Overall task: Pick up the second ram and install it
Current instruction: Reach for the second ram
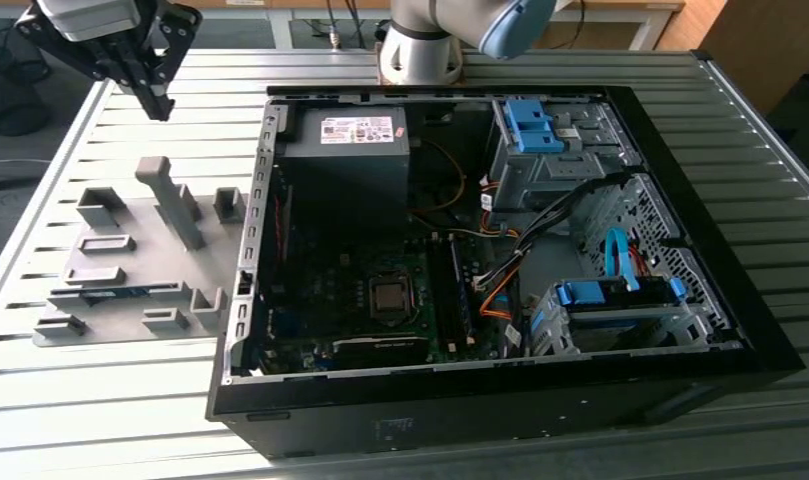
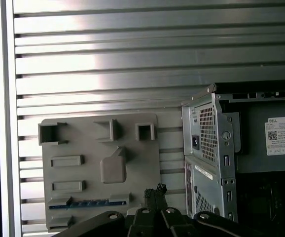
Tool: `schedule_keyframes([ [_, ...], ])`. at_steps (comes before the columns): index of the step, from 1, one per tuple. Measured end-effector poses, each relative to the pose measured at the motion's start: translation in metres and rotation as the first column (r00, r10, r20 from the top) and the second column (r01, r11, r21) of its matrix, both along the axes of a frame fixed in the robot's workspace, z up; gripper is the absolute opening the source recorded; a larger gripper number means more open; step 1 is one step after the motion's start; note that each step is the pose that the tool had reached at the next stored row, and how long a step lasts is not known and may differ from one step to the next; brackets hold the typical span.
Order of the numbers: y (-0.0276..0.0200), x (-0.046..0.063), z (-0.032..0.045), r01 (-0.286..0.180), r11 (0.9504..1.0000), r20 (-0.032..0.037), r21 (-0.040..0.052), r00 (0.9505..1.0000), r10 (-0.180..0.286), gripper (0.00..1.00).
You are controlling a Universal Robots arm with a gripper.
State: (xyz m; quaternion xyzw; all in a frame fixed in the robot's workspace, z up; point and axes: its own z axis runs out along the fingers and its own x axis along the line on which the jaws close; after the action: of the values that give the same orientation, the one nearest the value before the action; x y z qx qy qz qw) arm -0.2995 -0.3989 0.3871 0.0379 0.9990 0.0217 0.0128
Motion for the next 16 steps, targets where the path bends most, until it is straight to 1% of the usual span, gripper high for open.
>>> schedule_keyframes([
  [16, 0.0000, -0.019, -0.0005, 0.000, 1.0000, 0.0000, 0.0000, 1.0000, 0.000, 0.11],
])
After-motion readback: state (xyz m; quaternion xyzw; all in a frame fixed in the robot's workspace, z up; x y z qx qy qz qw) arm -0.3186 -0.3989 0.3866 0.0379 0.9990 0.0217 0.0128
